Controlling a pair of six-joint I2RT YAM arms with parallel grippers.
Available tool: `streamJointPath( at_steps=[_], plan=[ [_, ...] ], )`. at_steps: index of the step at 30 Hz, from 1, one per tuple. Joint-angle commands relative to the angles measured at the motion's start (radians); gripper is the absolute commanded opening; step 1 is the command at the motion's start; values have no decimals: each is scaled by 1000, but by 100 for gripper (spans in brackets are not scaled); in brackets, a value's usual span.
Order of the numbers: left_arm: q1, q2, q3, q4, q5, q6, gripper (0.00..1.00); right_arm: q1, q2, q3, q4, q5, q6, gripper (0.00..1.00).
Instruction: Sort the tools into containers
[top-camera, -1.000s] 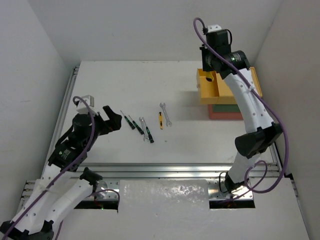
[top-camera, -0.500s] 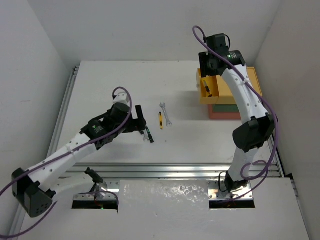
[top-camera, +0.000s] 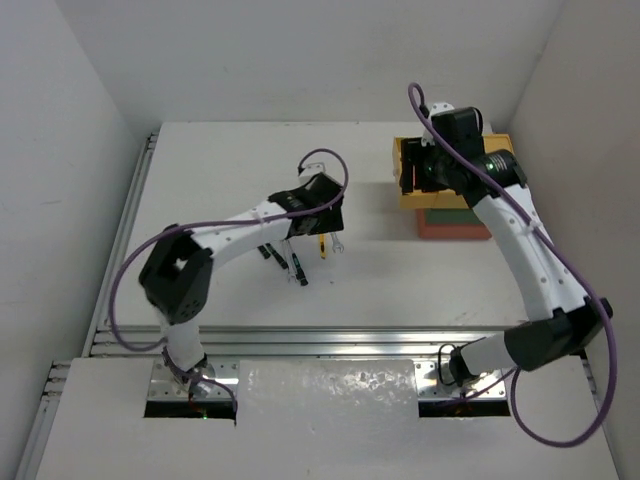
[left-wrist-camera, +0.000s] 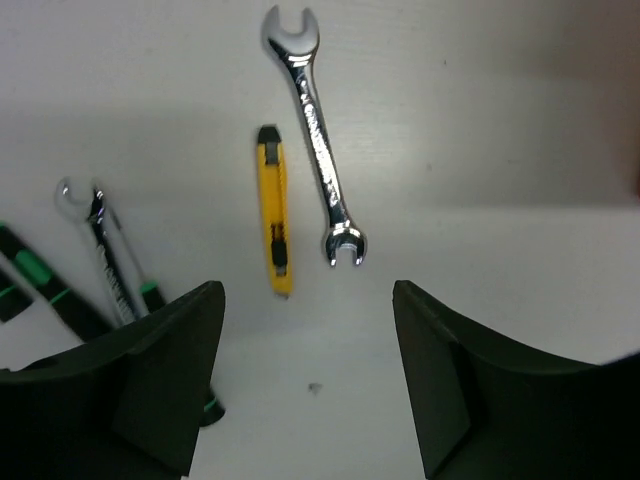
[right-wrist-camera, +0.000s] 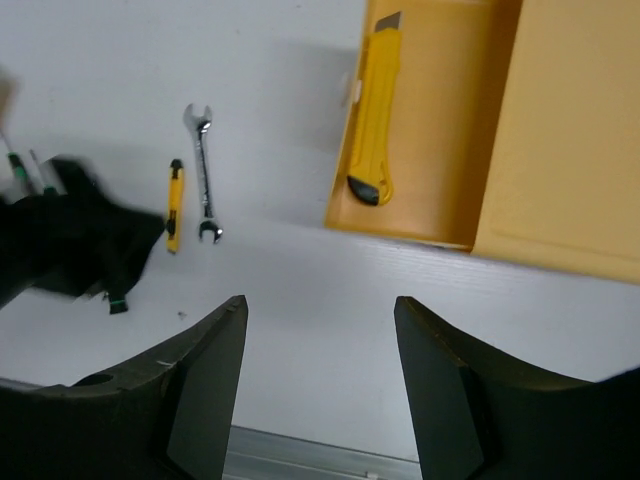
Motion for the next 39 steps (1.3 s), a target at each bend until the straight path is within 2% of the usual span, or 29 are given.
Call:
streamJointPath(
  at_steps=[1,5,7,14,20,24,30,33,35,37,39],
  plan=[
    [-30,154,179,-93,-88,-9,65,24,-69,-97,80,-43,27,62],
    [-35,272,274,-156,-123,-12,61,30,-167,-225,106,-58,18,62],
    [-35,317,303,-173,-151,-19,56,30,-195,-255,112,-60,13,63],
    [-35,386,331,-179,-163,-30,54,30,-272,-347,143,-100,1,63],
    [-18,415,299,-144,-137,-26,48,30,-271,-368,155,-131,-1,63],
    [-10,411,254,-90,-116,-26,47,30,-260,-367,158,-140,-1,63],
    [8,409,193,-46,-88,-33,38,30,-254,-376,171,-141,9,63],
    [19,401,147,-11,-57,-26,26,30,-247,-378,175,-169,10,63],
    [20,398,126,-4,-47,-24,11,31,-249,-382,187,-202,12,63],
    [22,376,100,12,-33,-24,2,30,-254,-394,212,-271,13,63],
    [22,342,67,35,-22,-23,0,31,-260,-425,238,-340,15,63]
  ],
)
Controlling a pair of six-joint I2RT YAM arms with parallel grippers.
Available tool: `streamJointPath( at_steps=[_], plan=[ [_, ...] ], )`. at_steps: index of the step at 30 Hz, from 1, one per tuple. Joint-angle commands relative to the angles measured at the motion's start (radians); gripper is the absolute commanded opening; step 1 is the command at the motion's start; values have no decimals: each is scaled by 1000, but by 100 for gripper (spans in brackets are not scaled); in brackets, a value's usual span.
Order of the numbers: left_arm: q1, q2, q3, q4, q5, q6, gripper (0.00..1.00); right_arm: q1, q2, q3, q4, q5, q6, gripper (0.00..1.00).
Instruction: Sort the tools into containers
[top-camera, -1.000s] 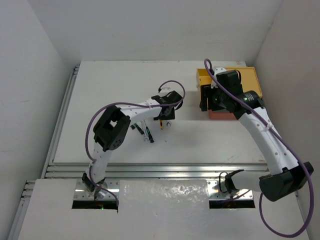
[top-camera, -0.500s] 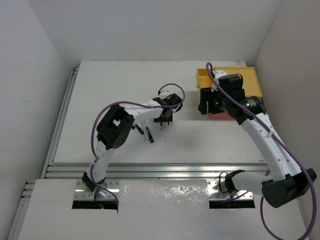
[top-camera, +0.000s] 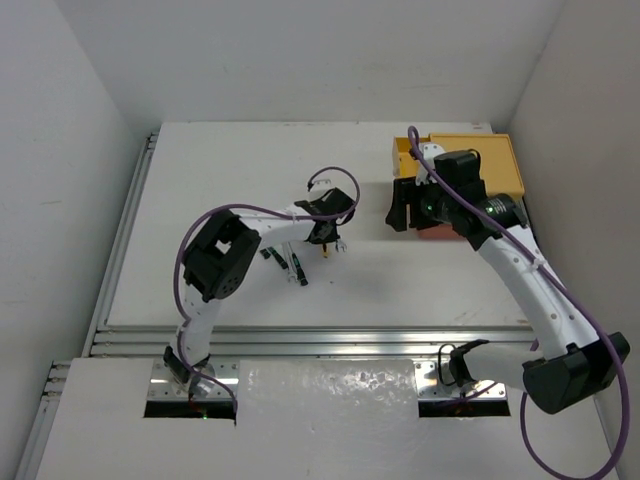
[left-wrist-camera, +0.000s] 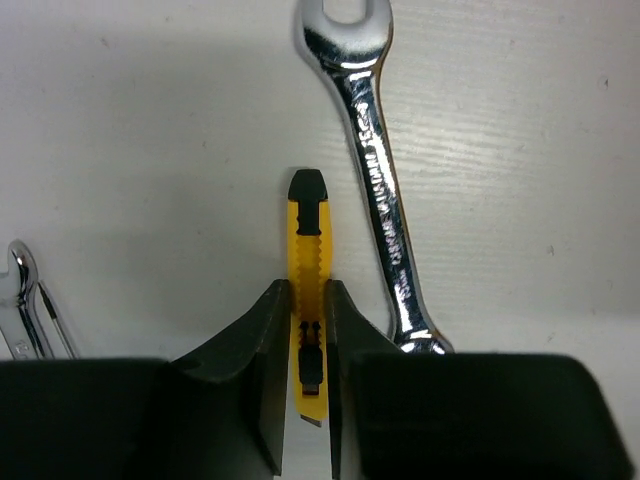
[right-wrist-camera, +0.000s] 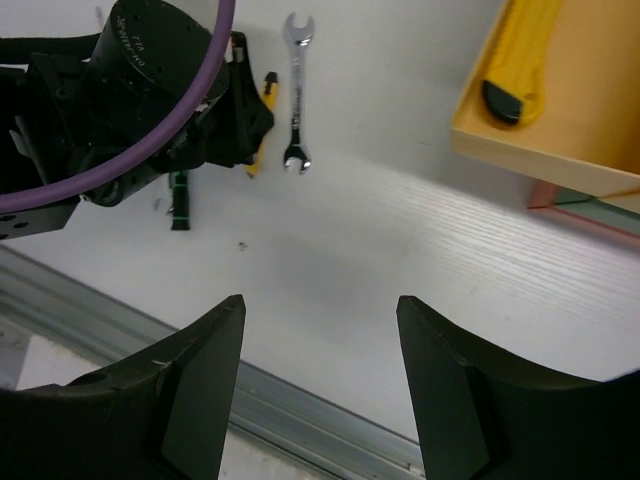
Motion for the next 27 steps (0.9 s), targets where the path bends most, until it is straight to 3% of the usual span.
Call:
streamJointPath(
  at_steps=[1,4,9,13,19,24,26,27],
  plan=[
    [12,-59,-105,3,67,6,0,3,-11,-43,100,-157,19,63],
    [9,-182,-199,69,103,18,0,3,-40,-138,214,-263,70,64],
    [-2,-429,-377,258,198,-19,0,25,-132,-391,542,-434,200,66],
    [-15,-620,-499,376,307,-85,0,139,-120,-474,680,-367,243,70],
    [-57,-748,-570,491,358,-206,0,233,-41,-505,800,-237,297,69],
    [-84,-774,-576,537,380,-258,0,258,-2,-462,808,-219,302,55],
    [-94,-774,-576,556,396,-269,0,259,10,-452,811,-197,300,44],
    [-104,-773,-578,560,400,-275,0,258,10,-448,814,-189,300,29]
  ],
)
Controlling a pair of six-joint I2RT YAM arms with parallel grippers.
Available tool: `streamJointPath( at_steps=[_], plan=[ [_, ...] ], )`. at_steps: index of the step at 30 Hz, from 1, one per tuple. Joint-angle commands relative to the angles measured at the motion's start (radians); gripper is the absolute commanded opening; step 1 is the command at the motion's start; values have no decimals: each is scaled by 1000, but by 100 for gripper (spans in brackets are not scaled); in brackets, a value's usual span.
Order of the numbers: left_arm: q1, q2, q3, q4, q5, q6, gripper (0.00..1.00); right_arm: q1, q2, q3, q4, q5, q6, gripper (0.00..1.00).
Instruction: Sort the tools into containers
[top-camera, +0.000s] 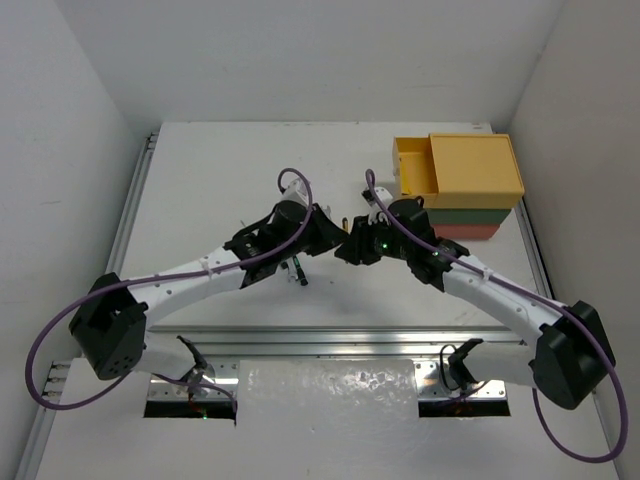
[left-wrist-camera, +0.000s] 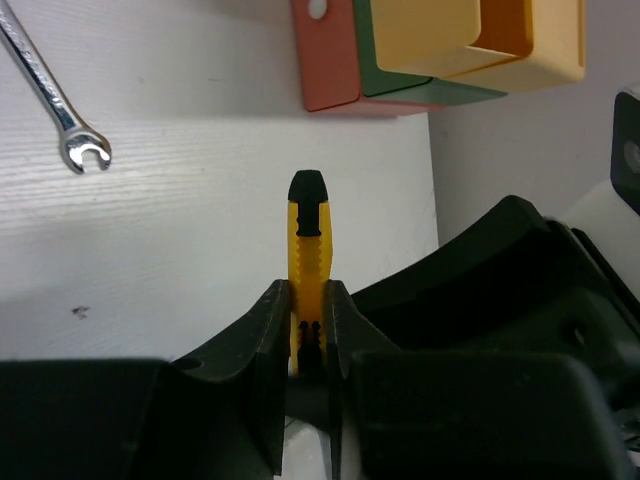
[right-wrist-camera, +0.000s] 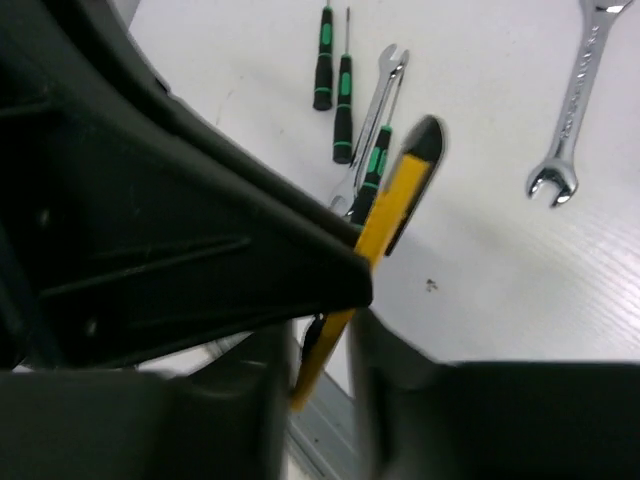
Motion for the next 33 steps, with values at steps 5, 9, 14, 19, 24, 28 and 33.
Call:
streamJointPath(
  at_steps=[5,9,14,19,24,28,33],
  plan=[
    [-31,-32,13,73,14,-30,31,6,-23,82,26,105,-12,1],
    [-32,-84,119,-132,-133,19,100,1,-60,177,-141,266,-93,0],
    [-29,-235,141,-326,-351,80,100,-95,37,496,-470,408,-239,0],
    [-29,-369,135,-494,-429,148,100,-227,251,815,-711,542,-346,0],
    [-29,-479,109,-611,-486,177,100,-273,434,1010,-808,589,-415,2],
    [-29,-548,101,-711,-541,197,100,-296,546,1108,-847,633,-423,14],
    [-28,-607,110,-852,-648,206,100,-293,589,1204,-908,633,-402,61]
  ],
)
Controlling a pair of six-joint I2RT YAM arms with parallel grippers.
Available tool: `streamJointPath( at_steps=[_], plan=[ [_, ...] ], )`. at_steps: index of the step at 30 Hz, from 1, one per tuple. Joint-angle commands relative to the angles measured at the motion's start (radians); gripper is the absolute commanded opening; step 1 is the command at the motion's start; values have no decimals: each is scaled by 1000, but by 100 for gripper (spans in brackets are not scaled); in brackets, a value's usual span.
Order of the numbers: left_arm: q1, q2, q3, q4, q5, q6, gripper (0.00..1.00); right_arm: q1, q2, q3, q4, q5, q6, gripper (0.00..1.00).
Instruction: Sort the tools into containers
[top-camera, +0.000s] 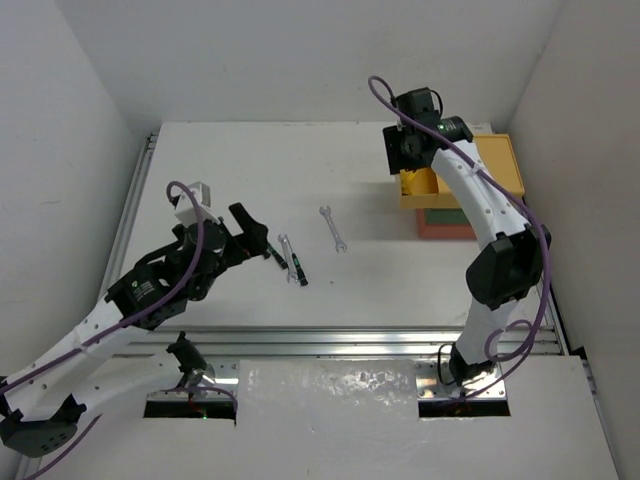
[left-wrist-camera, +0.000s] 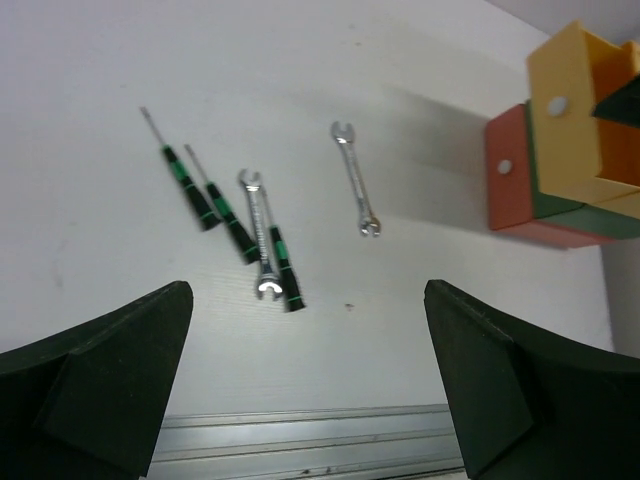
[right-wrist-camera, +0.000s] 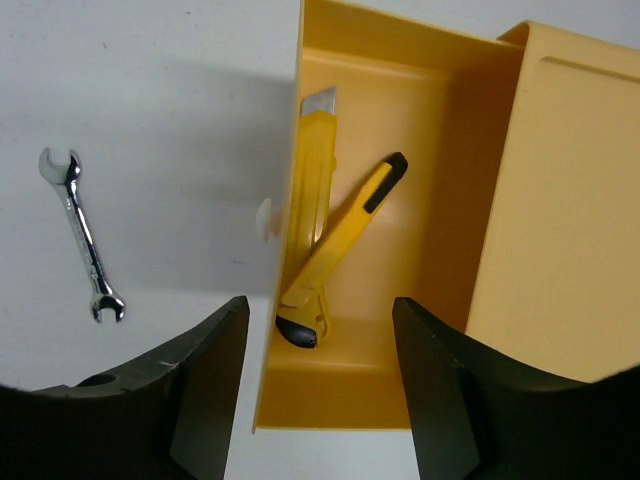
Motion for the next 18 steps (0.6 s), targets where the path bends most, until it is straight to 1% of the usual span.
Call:
streamJointPath(
  at_steps=[1,3,4,6,7,8,9,10,12,15,18],
  plan=[
    [-7,-38,9,-138,-131,14,100,10,-26,123,-49,26,2,60],
    [-8,-51,-3,-153,-179,21,100,32,-32,134,-49,26,2,59],
    [-7,-57,-23,-149,-190,41,100,59,-35,130,-46,26,5,51],
    [-7,-57,-47,-145,-229,51,100,93,-27,124,-41,59,-1,49],
    [-7,-51,-64,-149,-233,46,100,96,-18,125,-46,60,13,36],
    [-7,-46,-69,-153,-230,45,100,98,-12,122,-49,34,19,28],
    [-7,-46,-75,-146,-214,49,100,119,-1,101,-32,3,22,4],
    [-7,-48,-78,-141,-210,52,100,136,3,90,-18,18,19,0],
    [-7,-52,-81,-130,-207,58,100,173,43,93,6,81,7,0],
    [-10,-66,-96,-113,-188,67,100,176,107,128,8,125,1,0],
    [-10,-77,-104,-106,-188,75,100,176,155,151,3,286,-11,0]
  ],
)
